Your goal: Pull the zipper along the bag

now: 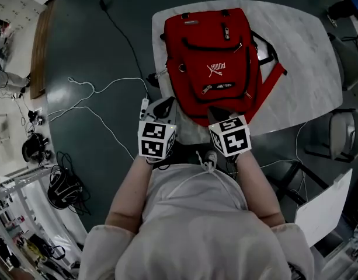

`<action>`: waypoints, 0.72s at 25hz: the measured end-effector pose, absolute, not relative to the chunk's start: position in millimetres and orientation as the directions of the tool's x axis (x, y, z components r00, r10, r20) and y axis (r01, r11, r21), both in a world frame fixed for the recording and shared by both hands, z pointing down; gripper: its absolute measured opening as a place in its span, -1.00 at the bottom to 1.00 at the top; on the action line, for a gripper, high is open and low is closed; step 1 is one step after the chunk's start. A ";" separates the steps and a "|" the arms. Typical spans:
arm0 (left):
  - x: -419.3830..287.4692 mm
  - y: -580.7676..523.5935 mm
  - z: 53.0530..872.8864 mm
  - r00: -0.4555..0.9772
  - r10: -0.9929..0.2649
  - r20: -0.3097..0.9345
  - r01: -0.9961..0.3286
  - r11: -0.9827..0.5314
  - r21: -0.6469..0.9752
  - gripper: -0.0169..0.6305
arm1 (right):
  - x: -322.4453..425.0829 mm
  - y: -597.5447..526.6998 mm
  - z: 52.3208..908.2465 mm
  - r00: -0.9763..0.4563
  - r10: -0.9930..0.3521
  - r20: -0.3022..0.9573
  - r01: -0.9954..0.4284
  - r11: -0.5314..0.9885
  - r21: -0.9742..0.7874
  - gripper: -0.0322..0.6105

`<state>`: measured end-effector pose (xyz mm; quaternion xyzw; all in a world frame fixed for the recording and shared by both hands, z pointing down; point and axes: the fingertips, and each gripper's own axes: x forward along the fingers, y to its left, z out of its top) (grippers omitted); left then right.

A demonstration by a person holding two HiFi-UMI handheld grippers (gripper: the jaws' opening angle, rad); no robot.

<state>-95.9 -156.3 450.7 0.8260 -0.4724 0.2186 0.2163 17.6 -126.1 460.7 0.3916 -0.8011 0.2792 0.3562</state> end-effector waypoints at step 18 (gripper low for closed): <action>-69.3 -133.1 241.5 0.406 -0.903 0.137 -0.911 -0.412 -0.015 -0.89 | 15.1 -134.8 268.6 -0.588 -0.753 0.294 -0.782 0.623 0.032 -0.82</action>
